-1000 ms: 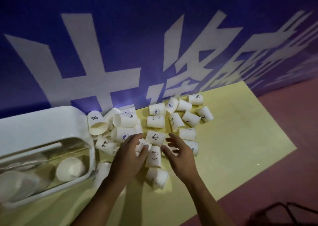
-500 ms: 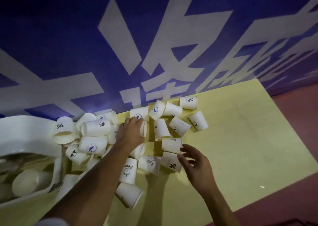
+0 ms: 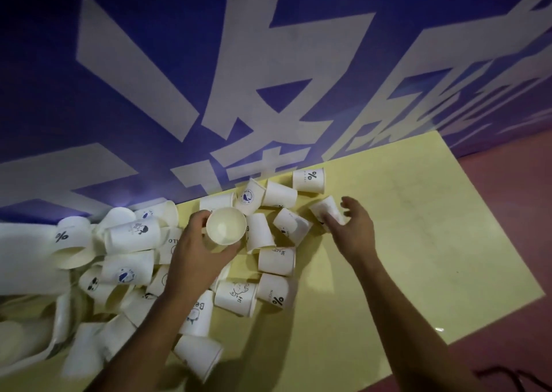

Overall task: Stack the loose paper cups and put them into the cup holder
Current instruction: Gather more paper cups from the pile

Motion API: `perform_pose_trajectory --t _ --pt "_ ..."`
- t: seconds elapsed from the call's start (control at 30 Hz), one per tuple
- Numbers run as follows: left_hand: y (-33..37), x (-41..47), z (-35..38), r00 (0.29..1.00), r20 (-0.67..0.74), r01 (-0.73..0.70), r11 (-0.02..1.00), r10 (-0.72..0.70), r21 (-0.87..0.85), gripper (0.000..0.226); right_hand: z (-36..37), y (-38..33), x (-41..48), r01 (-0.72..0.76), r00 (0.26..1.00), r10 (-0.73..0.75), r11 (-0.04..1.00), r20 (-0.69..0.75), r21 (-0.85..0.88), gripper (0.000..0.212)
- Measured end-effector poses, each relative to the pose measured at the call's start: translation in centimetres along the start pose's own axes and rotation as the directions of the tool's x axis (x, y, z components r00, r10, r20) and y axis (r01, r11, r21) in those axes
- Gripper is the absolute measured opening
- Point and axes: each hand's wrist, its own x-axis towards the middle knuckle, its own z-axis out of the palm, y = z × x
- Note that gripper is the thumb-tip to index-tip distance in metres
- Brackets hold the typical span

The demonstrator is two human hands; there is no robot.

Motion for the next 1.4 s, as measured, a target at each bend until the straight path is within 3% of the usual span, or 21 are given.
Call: perform_pose_trajectory --t 0.1,0.17,0.37,0.47,0.57,0.7,0.9,1.1,1.4 --pt "0.4 -2.3 -0.7 1.000 -0.008 -0.006 0.993 0.005 -0.115 0.070 1.1 0.1 3.8 -0.052 0.990 0.073 0.985 0.123 -0.166 0.094" --pt "0.1 -3.1 -1.1 1.000 0.006 -0.016 0.988 0.017 -0.152 0.069 2.1 0.3 5.2 -0.062 0.977 0.112 0.964 0.183 -0.258 0.100" --pt "-1.0 -4.2 -2.8 1.000 -0.017 -0.010 0.985 0.007 -0.171 0.064 3.6 1.0 5.4 -0.015 0.988 0.070 0.929 0.135 -0.369 0.066" --pt "-2.0 -4.9 -4.1 0.999 -0.038 -0.010 0.985 0.003 -0.172 0.066 2.5 0.5 3.0 0.021 0.999 -0.010 0.964 0.043 -0.263 0.054" --pt "-3.0 -5.9 -5.6 0.998 -0.064 -0.027 0.987 0.017 -0.159 0.068 1.1 -1.7 -1.8 0.136 0.989 -0.138 0.990 -0.051 -0.035 0.052" --pt "-4.8 -7.7 -8.4 0.996 -0.068 -0.073 0.981 0.062 -0.181 0.071 1.6 -6.2 -10.2 0.228 0.974 -0.227 0.956 -0.027 0.184 0.062" --pt "-8.1 -11.9 -15.4 0.990 -0.066 -0.138 0.969 0.127 -0.204 0.071 7.8 -12.3 -21.8 0.256 0.950 -0.298 0.914 0.093 0.314 0.065" --pt "-16.2 -16.2 -24.4 0.992 -0.089 -0.100 0.983 0.088 -0.151 0.074 16.3 -17.0 -31.6 0.317 0.910 -0.381 0.894 0.165 0.315 0.063" --pt "-24.0 -17.4 -31.1 0.983 -0.174 -0.077 0.991 0.057 -0.106 0.076 24.3 -20.0 -39.0 0.283 0.911 -0.365 0.892 0.191 0.353 0.060"
